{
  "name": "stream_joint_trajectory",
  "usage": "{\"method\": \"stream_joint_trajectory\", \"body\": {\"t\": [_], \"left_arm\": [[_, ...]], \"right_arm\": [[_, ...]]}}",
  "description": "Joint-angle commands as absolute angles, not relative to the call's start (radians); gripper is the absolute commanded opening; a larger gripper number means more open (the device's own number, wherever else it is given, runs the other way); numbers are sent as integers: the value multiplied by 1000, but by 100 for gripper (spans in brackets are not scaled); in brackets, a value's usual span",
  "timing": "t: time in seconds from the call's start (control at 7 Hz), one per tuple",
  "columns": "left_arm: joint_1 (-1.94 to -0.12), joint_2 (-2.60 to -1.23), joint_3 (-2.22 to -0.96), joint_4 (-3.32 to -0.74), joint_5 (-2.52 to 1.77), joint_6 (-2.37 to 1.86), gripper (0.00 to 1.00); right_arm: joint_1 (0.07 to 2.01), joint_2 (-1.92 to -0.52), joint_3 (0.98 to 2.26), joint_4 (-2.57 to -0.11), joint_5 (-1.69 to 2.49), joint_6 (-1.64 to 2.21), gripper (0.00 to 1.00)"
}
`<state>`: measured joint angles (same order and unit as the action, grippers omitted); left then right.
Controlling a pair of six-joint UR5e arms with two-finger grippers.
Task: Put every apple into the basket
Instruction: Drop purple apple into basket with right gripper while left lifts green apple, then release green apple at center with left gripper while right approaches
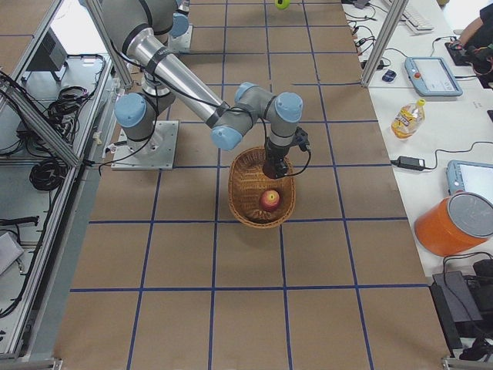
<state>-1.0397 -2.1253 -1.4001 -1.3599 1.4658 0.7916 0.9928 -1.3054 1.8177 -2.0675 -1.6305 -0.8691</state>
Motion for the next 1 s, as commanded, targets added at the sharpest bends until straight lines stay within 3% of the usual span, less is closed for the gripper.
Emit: {"method": "stream_joint_trajectory", "body": {"t": [0.0,0.43,0.86], "left_arm": [[-1156,-2042,-1437,-1449,1456,666,12],[-1429,-1945,-1551,-1430,1454,267,12],[-1618,-1977,-1571,-1305,1433,-96,12]], "right_arm": [[986,-1315,1827,-2085,-1629,-867,100],[1082,-1416,1830,-2051,-1541,-727,100],[1425,-1422,1827,-2054,-1545,-291,100]]}}
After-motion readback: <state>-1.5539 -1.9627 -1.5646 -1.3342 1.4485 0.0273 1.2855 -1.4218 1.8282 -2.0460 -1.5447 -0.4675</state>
